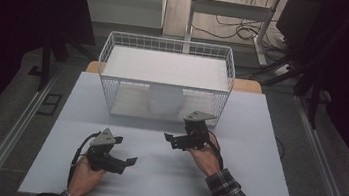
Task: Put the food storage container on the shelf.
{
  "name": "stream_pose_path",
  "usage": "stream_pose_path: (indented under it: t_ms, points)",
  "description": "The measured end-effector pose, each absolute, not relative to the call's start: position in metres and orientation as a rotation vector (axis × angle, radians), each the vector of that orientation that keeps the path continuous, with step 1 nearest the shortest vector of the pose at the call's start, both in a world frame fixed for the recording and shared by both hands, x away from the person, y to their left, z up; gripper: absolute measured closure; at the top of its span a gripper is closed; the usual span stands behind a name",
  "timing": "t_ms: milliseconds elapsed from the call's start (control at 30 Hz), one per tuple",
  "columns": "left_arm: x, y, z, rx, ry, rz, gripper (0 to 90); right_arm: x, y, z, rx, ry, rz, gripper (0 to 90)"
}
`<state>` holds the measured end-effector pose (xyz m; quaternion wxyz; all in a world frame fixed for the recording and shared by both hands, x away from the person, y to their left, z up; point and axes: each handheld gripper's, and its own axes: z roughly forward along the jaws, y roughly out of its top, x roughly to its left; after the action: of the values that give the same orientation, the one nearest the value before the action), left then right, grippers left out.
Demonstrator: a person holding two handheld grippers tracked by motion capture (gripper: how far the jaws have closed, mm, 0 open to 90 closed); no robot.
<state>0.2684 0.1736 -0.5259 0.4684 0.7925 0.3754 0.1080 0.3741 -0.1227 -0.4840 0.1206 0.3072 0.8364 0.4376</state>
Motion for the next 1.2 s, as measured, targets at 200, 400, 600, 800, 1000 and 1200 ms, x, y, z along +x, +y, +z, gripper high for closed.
stream_pose_path:
  t_ms: [200,400,600,800,1000,1200]
  points:
    - [0.268,0.173,-0.525,1.947,0.922,0.266,3.8,0.365,-0.133,-0.485,0.898,2.445,1.264,3.1]
    - [0.267,0.175,-0.524,1.94,0.926,0.275,4.0,0.356,-0.14,-0.486,0.906,2.46,1.26,3.0]
    - [0.264,0.18,-0.524,1.935,0.943,0.276,4.0,0.345,-0.147,-0.485,0.892,2.454,1.246,1.7]
    - [0.262,0.185,-0.523,1.923,0.956,0.279,4.2,0.337,-0.155,-0.483,0.897,2.427,1.223,0.2]
    - [0.259,0.19,-0.523,1.916,0.97,0.279,4.2,0.329,-0.167,-0.48,0.909,2.416,1.219,0.1]
    - [0.256,0.196,-0.523,1.908,0.985,0.281,4.2,0.32,-0.18,-0.478,0.912,2.402,1.208,0.1]
